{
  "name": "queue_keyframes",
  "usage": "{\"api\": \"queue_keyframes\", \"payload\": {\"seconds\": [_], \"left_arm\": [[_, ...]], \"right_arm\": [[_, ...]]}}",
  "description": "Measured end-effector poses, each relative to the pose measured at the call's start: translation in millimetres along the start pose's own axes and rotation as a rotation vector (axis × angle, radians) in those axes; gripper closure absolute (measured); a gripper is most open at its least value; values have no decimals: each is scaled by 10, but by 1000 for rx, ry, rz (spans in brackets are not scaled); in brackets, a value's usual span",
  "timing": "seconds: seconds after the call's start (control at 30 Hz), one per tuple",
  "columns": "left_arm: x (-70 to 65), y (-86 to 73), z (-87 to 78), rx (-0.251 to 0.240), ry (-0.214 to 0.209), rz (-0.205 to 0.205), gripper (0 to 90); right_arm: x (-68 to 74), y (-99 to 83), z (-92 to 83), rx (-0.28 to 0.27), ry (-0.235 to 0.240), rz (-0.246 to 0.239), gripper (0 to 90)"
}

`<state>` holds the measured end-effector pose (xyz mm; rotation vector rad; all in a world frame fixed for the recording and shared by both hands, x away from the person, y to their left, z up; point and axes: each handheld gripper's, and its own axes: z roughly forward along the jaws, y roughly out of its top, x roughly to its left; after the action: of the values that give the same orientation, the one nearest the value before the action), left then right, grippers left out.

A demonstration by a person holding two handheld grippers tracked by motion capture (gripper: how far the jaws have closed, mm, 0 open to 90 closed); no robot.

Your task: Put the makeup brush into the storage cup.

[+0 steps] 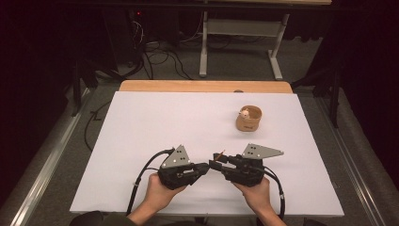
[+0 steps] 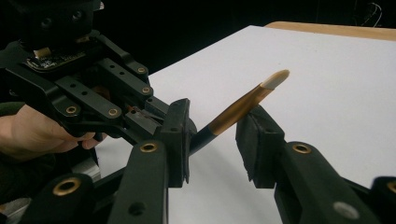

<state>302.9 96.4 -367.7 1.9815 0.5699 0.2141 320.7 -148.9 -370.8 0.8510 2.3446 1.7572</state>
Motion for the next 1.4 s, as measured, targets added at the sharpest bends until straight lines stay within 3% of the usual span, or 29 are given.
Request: {"api": "queue_keyframes", "payload": {"seconds": [1.13, 1.3, 1.33, 1.4], "left_arm": [[-11, -6, 16, 1, 3, 8, 829], [-16, -6, 19, 1, 0, 13, 829], [-18, -9, 14, -4, 7, 22, 898], [-14, -7, 10, -3, 3, 19, 897]], "right_arm": [[-12, -4, 6, -10, 15, 14, 746], [-14, -1, 0, -19, 37, 19, 799], [-13, -1, 0, -17, 40, 21, 838], [-9, -3, -3, -16, 47, 17, 853]]}}
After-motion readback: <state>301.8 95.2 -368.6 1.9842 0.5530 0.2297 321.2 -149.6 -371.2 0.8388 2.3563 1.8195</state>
